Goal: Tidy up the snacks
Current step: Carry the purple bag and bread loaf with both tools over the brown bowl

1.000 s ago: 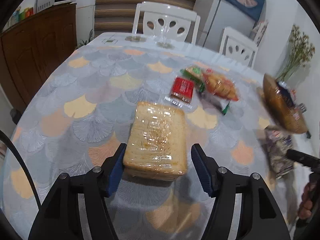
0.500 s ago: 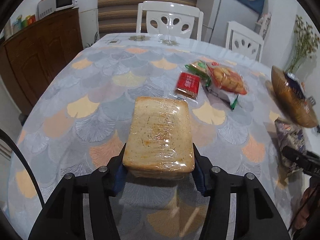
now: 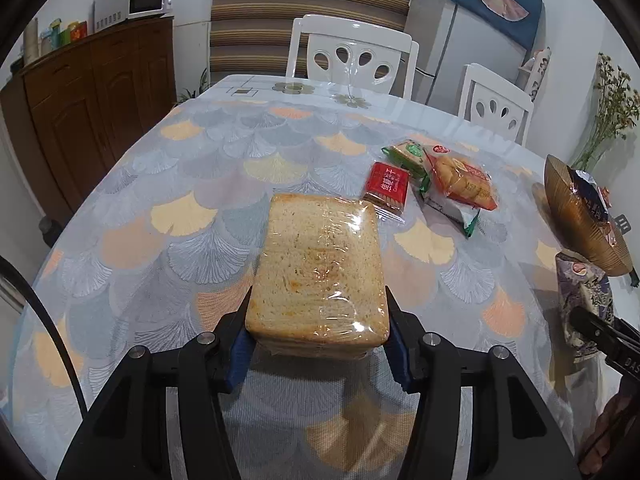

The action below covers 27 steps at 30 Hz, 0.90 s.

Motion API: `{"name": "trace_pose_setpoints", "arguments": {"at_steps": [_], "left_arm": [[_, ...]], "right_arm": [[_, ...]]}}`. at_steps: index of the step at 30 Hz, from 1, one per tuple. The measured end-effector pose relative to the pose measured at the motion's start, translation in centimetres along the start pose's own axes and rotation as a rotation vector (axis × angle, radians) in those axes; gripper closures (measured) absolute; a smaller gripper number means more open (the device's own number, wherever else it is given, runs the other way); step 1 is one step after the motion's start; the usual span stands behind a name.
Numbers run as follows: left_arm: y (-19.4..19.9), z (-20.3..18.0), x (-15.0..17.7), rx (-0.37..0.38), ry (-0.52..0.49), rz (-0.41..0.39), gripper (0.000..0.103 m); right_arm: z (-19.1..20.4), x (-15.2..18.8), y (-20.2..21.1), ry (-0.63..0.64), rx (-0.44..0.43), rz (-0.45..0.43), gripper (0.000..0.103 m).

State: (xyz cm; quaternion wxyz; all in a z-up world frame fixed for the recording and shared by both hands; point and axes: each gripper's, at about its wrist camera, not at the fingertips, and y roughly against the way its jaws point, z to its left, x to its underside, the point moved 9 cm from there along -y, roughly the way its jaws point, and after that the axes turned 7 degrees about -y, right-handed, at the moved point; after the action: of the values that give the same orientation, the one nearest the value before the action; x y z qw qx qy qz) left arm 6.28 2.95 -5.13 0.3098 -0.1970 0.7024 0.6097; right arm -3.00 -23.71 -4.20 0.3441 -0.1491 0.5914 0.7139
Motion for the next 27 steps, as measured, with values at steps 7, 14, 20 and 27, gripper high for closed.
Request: {"name": "trace_pose_setpoints", "arguments": {"at_steps": [7, 14, 20, 27], "left_arm": [[0.1, 0.1, 0.0, 0.001, 0.005, -0.001, 0.050], [1.4, -2.4, -1.6, 0.019, -0.047, -0.027, 0.050], [3.4, -8.0, -4.8, 0.105, -0.109, -0.086, 0.050], [4.8, -16.5, -9.2, 0.233, -0.214, -0.138, 0.050]], "right_arm": [[0.3, 0.0, 1.8, 0.015, -0.049, -0.038, 0.025], [-0.6, -0.7, 4.4, 0.017, -0.055, -0.083, 0.025], [-1.8, -1.9, 7.1, -0.001, -0.055, -0.135, 0.025], [-6.2, -5.0, 10.7, -0.054, 0.014, -0.225, 0.025]]}}
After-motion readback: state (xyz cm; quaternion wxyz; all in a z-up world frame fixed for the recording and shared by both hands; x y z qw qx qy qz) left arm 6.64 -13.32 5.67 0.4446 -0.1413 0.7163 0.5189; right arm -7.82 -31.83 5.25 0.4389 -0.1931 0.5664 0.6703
